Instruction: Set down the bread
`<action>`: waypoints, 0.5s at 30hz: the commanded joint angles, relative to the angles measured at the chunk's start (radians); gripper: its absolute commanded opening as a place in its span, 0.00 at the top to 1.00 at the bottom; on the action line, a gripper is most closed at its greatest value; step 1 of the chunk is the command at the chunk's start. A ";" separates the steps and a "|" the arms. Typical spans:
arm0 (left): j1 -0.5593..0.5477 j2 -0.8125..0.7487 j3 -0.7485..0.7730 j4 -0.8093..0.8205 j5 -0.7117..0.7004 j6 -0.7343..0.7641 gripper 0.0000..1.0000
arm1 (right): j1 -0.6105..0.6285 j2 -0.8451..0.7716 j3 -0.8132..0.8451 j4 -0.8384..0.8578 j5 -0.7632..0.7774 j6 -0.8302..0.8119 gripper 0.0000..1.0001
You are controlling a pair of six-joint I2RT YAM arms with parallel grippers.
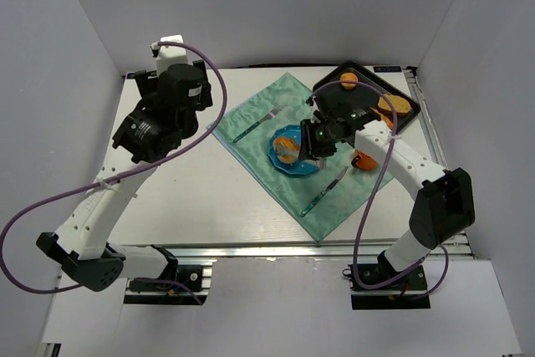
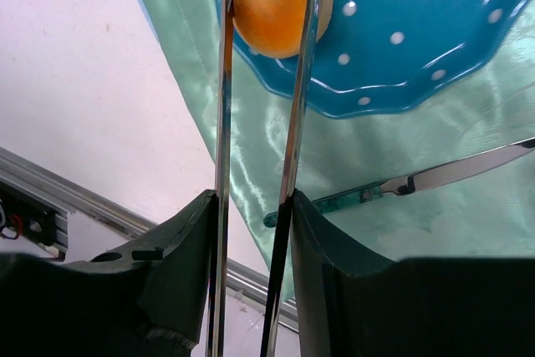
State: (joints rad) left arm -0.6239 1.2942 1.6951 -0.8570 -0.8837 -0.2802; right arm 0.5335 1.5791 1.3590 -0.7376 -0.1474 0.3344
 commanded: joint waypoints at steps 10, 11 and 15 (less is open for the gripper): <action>-0.002 -0.068 -0.008 -0.024 0.006 -0.025 0.02 | 0.083 0.013 -0.001 0.044 0.108 0.048 0.50; -0.002 -0.072 -0.011 -0.025 0.005 -0.025 0.02 | 0.085 0.004 0.000 0.037 0.112 0.048 0.46; 0.000 -0.072 -0.011 -0.025 0.005 -0.028 0.02 | 0.089 -0.019 0.011 0.012 0.129 0.058 0.36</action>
State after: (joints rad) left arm -0.6239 1.2491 1.6913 -0.8734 -0.8749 -0.2977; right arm 0.6167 1.5990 1.3449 -0.7094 -0.0479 0.3786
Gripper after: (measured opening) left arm 0.983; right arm 0.633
